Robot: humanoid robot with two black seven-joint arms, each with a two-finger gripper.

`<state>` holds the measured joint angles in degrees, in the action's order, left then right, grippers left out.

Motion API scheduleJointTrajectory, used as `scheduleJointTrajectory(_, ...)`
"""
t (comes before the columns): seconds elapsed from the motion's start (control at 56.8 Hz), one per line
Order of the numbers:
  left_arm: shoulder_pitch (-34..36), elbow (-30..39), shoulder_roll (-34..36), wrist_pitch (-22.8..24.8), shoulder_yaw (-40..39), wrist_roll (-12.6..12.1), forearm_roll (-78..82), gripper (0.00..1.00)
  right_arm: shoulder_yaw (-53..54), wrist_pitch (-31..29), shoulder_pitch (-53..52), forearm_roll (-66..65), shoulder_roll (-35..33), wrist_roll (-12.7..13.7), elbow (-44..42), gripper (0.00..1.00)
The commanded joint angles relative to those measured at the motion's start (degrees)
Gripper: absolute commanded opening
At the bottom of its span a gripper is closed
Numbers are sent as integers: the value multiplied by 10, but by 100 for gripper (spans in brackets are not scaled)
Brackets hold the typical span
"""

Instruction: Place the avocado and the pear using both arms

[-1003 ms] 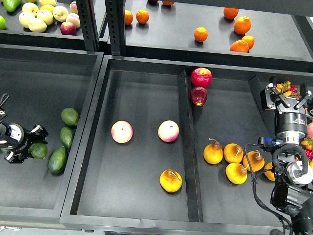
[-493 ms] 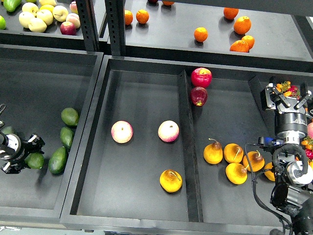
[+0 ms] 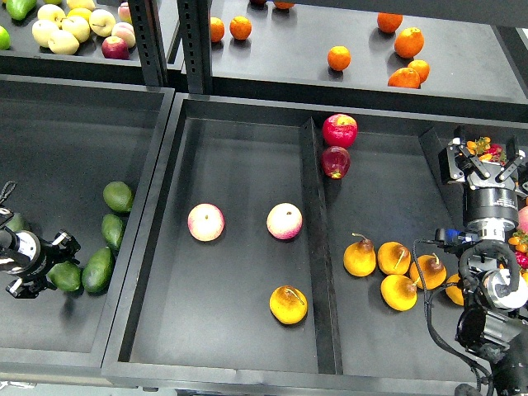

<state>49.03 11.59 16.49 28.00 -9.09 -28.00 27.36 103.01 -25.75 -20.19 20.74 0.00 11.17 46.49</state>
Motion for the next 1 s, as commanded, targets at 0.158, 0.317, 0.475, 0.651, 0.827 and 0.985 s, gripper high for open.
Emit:
scheduleJointTrajectory(0.158,1,0,0,0,0,0,0,80,0,0,1,-1,0,0,-2,100)
scheduleJointTrajectory(0.317,5,0,2,0,0,0,0,90,-4,5,4,-6,0,-1,-8,100)
scheduleJointTrajectory(0.475,12,-1,6,0,-1,0,-1,94,-26,3,7,-28,-25,-2,-11,100)
scheduleJointTrajectory(0.651,15,0,6,0,-8,0,-2,94,-90,-3,1,-34,-92,-7,-18,100)
scheduleJointTrajectory(0.827,23,0,4,0,-10,0,-2,94,-98,-22,1,-36,-111,2,-17,100)
scheduleJointTrajectory(0.985,23,1,2,0,-20,0,-2,94,-138,-22,-37,-65,-117,16,-21,100)
